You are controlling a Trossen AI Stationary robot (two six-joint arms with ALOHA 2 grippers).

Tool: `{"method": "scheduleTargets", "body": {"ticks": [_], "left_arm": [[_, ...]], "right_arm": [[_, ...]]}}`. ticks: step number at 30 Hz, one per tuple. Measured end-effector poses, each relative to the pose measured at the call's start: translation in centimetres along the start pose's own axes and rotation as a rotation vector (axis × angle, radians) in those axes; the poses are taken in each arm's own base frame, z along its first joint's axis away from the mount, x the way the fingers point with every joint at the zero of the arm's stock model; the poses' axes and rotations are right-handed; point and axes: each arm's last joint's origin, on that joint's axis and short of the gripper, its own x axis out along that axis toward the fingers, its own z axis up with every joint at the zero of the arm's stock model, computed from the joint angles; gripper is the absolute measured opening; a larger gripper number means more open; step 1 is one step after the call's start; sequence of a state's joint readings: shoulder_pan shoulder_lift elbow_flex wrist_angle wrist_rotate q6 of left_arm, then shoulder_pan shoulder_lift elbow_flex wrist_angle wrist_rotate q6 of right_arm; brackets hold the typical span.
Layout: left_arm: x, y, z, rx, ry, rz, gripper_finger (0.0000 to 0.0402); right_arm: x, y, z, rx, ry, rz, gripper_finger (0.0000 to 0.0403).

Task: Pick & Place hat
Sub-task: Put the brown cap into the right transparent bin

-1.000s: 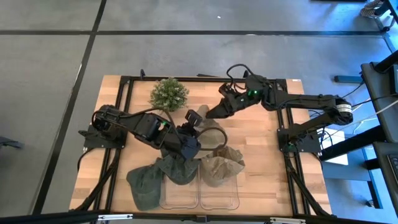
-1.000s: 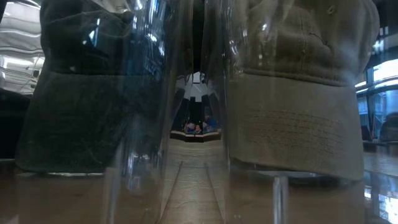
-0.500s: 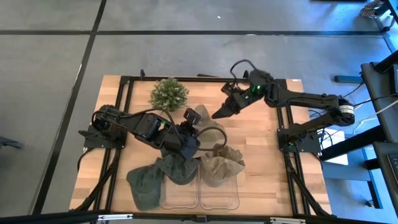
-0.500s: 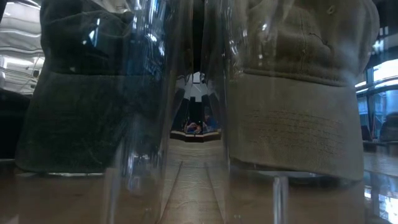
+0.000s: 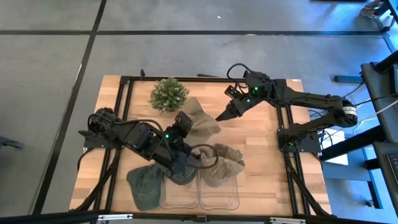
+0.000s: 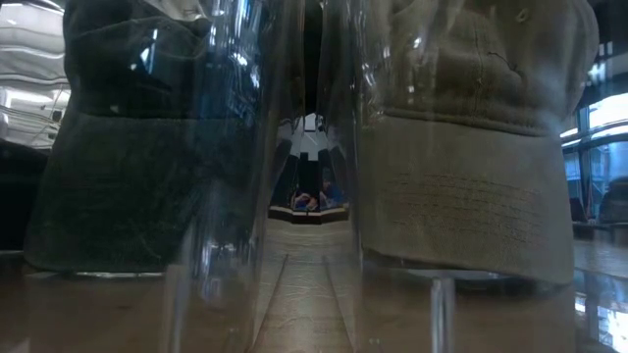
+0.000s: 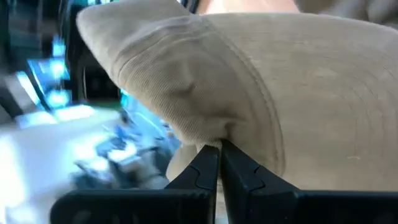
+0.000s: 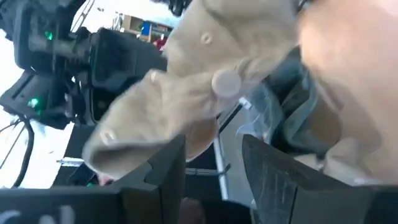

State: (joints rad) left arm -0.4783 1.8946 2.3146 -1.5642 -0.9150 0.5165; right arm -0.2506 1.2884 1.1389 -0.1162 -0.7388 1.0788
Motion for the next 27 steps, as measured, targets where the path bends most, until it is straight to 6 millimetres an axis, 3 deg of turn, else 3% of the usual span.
{"method": "scheduleTargets", "body": {"ticks": [4,7,13,23,27], "left_arm": [[0.5,-0.5,0.9,0.238,0.043,0.05,0.0003],[0.6,-0.5,1.4,0.333,0.117,0.157,0.0003],[1.0,-1.0,1.8,0.676,0.137,0.115,0.0003],[0.9,-0.8,1.7,0.818,0.234,0.177,0.0003],[0.9,-0.6,1.7,0.775,0.271,0.22,0.0003]], "right_arm": [[-0.8,-0.4,0.9,-0.055,-0.054,-0.019,0.0159],[-1.1,-0.9,1.1,0.013,-0.071,-0.051,0.0159],[-1.1,-0.3,1.4,-0.078,-0.103,-0.012,0.0159],[-1.2,0.0,1.6,-0.211,-0.132,-0.002,0.016],[-1.1,0.0,1.6,-0.225,-0.128,0.0,0.0191]]}}
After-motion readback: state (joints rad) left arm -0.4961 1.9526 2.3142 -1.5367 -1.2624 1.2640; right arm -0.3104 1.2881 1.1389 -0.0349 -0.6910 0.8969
